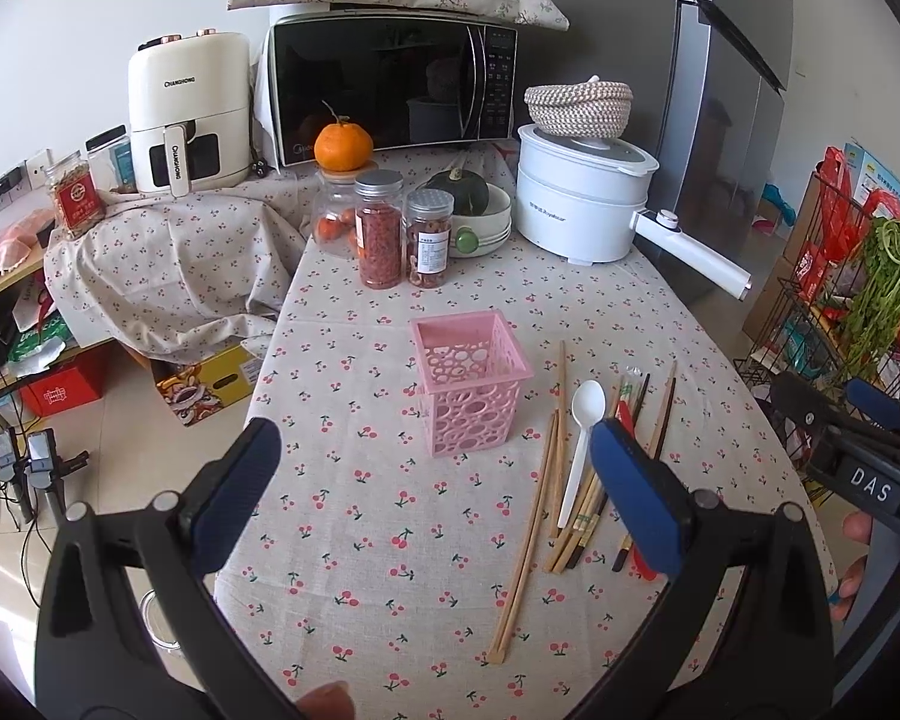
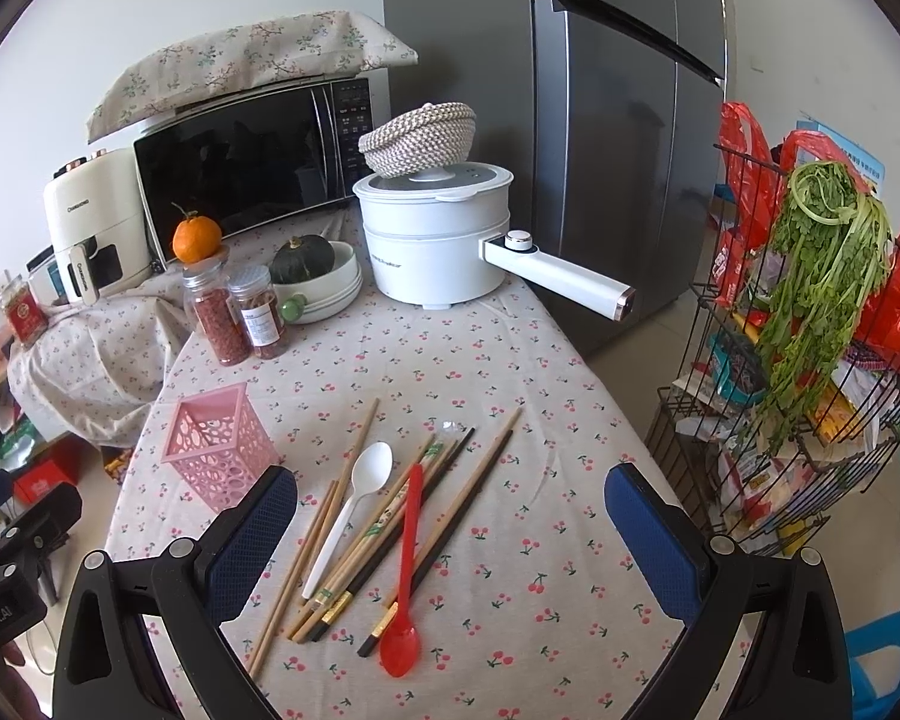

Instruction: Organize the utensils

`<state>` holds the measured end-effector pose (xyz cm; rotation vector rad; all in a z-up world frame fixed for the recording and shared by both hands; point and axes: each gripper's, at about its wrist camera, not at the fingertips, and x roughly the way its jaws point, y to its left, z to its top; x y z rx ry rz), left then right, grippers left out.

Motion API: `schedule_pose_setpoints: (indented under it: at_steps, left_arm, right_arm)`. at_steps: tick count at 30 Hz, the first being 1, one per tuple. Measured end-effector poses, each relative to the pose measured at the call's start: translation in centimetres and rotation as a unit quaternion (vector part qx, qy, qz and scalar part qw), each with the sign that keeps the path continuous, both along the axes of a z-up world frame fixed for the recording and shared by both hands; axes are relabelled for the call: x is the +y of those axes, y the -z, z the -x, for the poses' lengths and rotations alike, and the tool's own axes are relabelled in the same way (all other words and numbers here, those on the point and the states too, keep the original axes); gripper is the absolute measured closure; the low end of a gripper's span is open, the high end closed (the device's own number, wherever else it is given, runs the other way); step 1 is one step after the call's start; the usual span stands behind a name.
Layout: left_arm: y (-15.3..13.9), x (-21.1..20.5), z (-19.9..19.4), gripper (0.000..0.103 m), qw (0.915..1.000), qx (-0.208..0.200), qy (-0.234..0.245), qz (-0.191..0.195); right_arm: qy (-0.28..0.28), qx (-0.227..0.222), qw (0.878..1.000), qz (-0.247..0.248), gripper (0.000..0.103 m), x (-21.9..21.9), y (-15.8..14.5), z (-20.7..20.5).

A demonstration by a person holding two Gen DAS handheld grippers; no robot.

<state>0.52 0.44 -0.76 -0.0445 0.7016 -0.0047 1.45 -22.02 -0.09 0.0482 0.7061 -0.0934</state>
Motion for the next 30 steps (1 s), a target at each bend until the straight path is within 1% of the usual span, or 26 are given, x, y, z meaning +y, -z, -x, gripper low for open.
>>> schedule_pose_setpoints:
  at_steps: [30]
  left_arm:
    - [0.06, -0.31, 0.13, 0.0, 1.0, 0.001, 0.002, -0.001]
  right_arm:
    - [-0.002, 0.004, 1.0, -0.001, 0.0, 0.28, 0.33, 0.07]
